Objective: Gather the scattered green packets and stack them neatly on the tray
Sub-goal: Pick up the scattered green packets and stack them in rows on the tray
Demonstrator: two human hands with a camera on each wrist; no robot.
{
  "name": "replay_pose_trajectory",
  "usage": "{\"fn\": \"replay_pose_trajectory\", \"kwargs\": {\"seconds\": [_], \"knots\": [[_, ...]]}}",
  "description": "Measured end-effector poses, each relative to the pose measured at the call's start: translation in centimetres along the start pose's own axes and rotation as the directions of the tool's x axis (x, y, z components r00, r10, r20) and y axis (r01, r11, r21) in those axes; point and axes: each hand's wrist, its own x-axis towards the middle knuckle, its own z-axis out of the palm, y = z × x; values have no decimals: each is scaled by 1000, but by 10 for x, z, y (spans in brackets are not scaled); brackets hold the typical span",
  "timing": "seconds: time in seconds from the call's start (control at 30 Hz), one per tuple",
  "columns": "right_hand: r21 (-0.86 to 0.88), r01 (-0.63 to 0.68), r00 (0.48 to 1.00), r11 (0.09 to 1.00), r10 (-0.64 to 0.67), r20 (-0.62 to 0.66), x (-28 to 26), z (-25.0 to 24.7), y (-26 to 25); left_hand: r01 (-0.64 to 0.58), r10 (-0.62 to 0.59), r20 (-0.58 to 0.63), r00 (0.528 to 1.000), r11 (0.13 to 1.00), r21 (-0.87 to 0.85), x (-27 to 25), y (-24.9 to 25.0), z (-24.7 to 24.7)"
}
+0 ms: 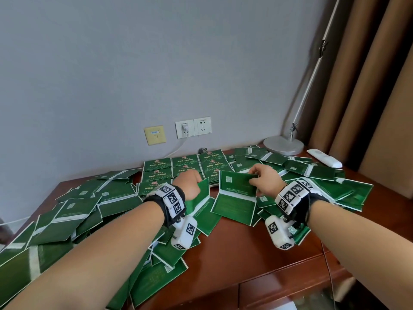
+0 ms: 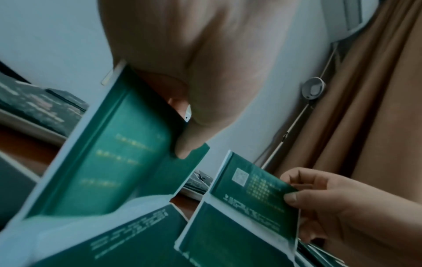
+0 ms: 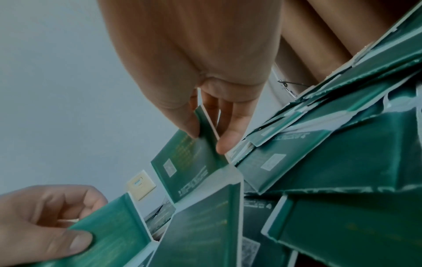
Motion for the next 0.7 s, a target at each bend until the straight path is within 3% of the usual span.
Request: {"fn": "replay_pose_trajectory", "kwargs": {"seconds": [0.17, 0.33, 0.47, 0.7], "knots": [[-103, 111, 993, 988, -113, -20, -1, -1, 1, -60, 59, 73, 996, 998, 17, -7, 5, 4], [-112, 196, 967, 974, -174, 184, -9, -1, -1, -26, 38, 252, 967, 998, -53, -11, 6, 16], [-216, 182, 951, 959, -116, 287, -12, -3, 2, -13, 2, 205, 979, 999, 51, -9, -3, 23], [-447, 131, 955, 885, 8, 297, -13, 7, 3, 87, -161, 321, 933, 969, 230, -10, -15, 22]]}}
